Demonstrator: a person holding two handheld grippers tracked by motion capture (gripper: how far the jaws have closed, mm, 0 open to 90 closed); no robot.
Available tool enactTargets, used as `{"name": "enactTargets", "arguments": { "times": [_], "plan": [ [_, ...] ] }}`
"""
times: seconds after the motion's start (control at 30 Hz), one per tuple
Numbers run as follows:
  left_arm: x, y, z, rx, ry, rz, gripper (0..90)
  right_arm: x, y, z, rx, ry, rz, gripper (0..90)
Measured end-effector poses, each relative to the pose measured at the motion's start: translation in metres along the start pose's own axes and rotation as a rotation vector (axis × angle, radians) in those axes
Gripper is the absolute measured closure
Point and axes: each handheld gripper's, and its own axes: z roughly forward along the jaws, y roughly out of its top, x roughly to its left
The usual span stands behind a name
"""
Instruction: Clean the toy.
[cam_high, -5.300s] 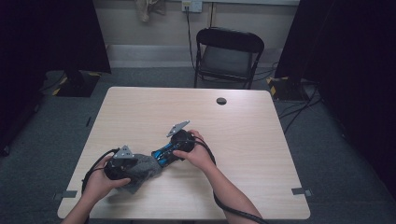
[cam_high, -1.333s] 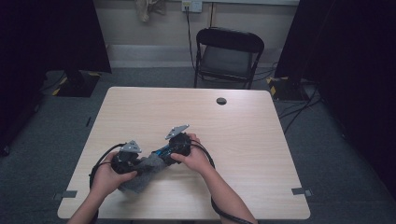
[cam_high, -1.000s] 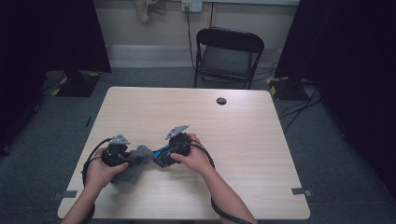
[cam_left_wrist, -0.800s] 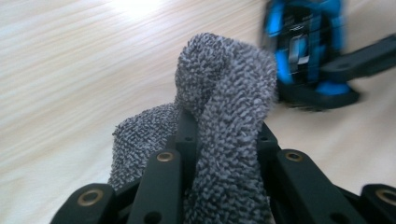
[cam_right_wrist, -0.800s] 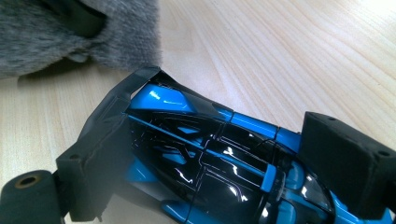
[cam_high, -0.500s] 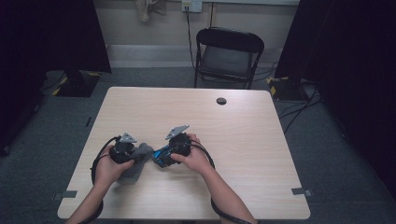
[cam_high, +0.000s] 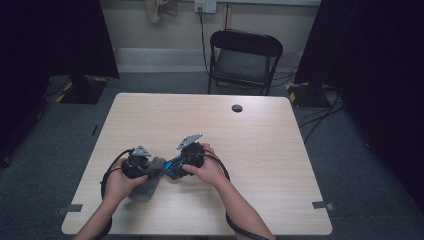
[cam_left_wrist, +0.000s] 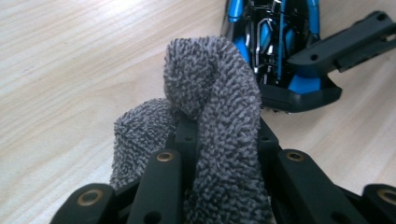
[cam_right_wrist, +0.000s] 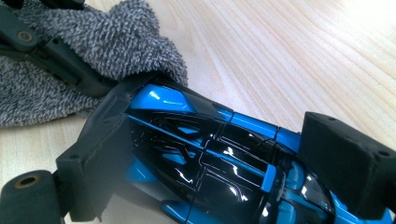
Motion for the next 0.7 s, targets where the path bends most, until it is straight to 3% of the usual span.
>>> {"name": "enactTargets", "arguments": {
  "times": [0.7],
  "plan": [
    [-0.02,-0.005,-0.004,0.032,-0.058,0.05,71.4,0.0,0.0,0.0,-0.001,0.0,0.002,9.7]
  ]
}}
